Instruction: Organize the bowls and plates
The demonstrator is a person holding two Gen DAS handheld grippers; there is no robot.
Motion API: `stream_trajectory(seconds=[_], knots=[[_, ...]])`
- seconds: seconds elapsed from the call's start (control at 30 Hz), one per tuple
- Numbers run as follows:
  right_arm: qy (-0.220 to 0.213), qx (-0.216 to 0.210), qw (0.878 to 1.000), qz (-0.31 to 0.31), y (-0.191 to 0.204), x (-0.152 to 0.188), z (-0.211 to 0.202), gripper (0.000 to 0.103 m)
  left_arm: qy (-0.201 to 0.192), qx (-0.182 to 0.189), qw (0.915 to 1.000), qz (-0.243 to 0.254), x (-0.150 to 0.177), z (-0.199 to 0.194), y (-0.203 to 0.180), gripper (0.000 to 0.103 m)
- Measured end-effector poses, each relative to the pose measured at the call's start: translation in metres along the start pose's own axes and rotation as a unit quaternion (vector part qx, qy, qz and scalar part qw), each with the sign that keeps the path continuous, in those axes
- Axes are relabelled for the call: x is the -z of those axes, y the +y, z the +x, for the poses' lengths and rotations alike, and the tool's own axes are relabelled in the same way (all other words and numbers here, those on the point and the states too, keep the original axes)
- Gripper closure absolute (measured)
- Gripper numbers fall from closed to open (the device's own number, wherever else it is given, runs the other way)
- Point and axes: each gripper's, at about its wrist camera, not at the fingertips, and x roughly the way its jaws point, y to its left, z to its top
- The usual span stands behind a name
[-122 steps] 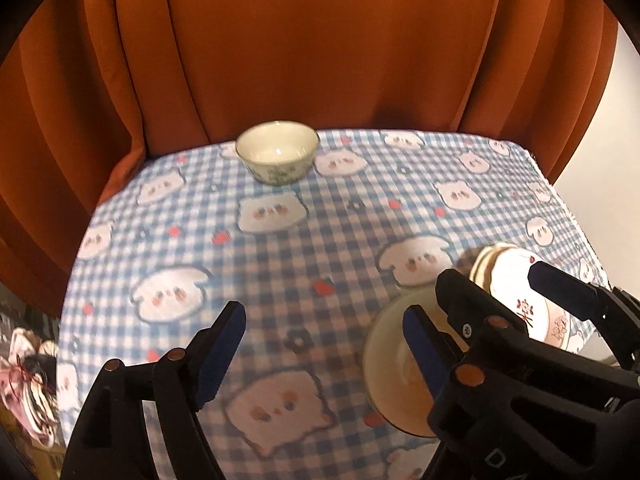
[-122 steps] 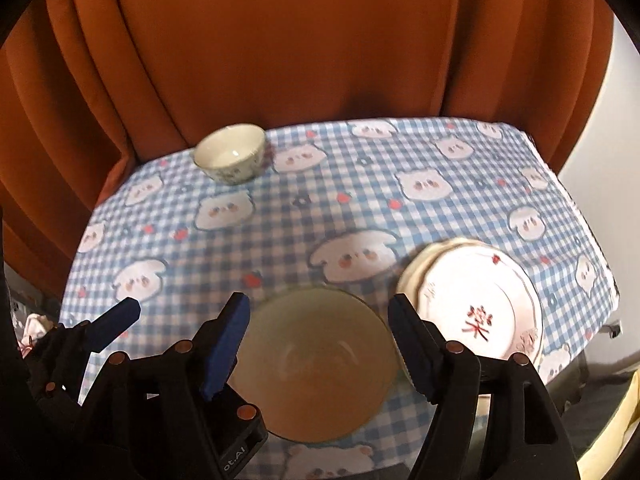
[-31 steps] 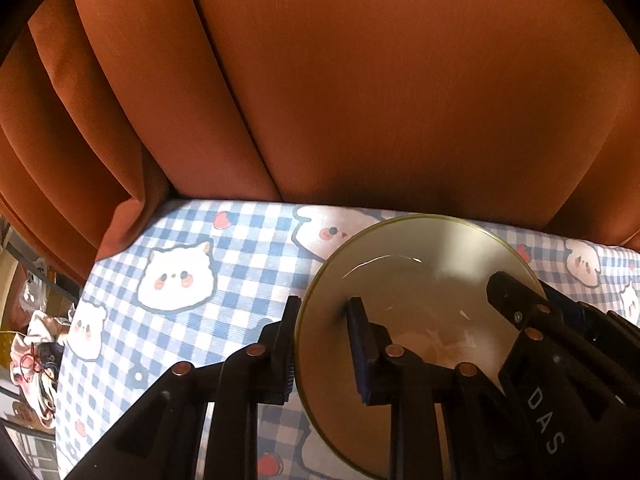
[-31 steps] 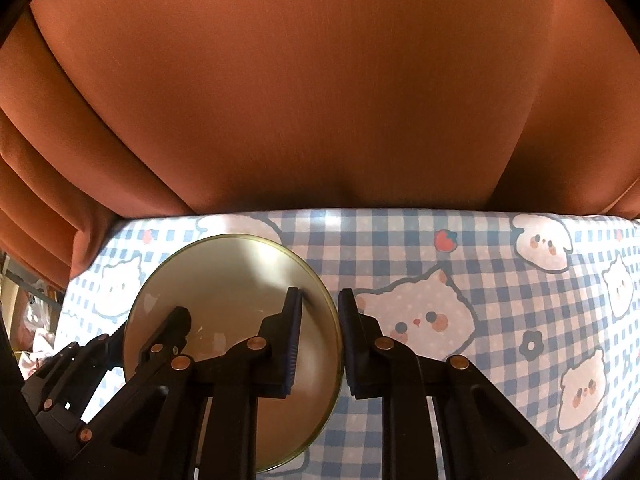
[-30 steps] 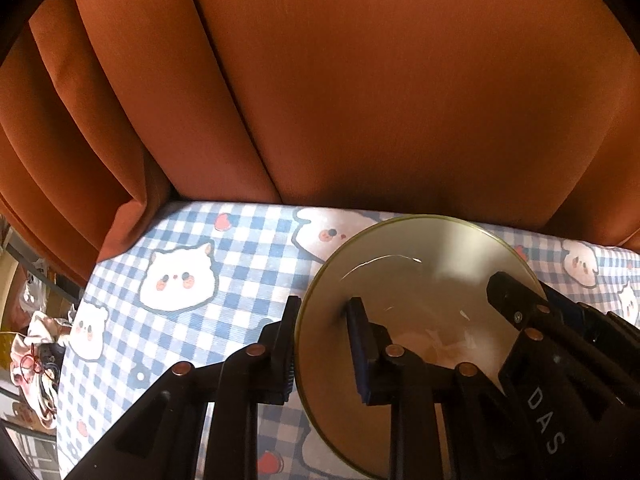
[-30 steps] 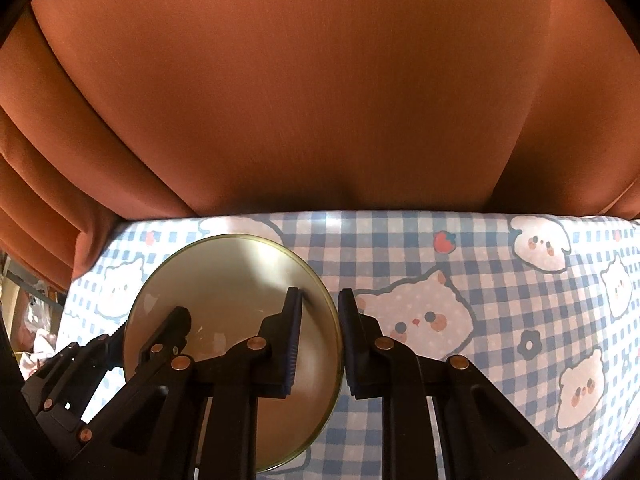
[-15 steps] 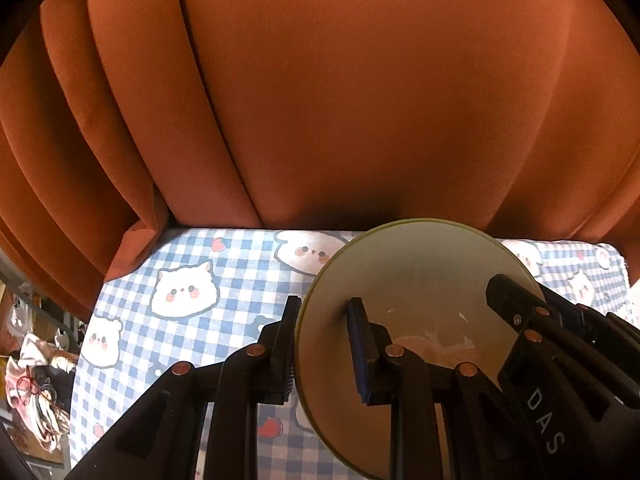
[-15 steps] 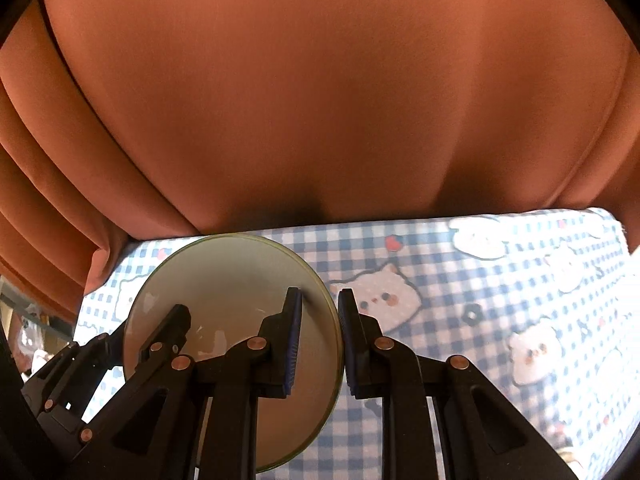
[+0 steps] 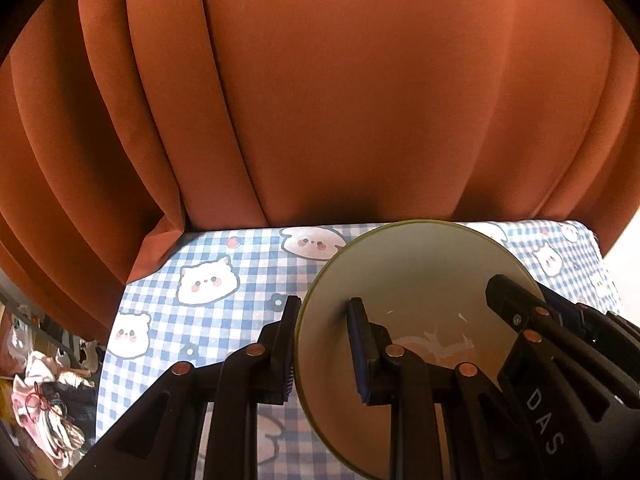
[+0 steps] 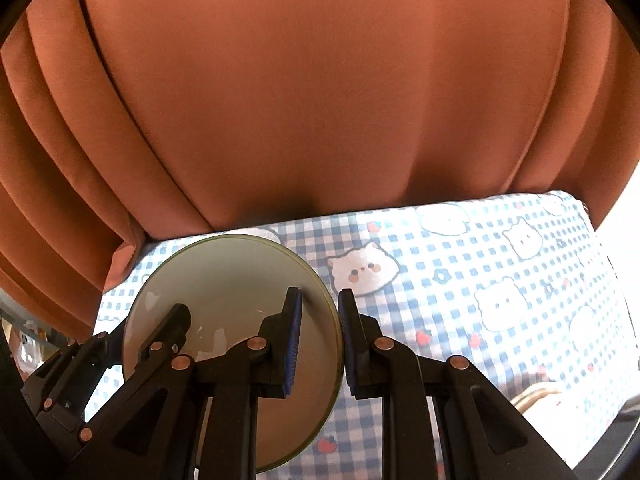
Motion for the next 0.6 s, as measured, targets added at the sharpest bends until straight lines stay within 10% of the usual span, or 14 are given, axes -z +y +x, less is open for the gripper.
stream_trajectory(seconds=[0.6], knots=[[0.000, 0.020, 0.999, 0.026, -0.042, 0.079, -0.073, 0.080, 0.011, 0.018, 0.9996, 0.017, 0.070, -0.058, -0.039, 0.081]])
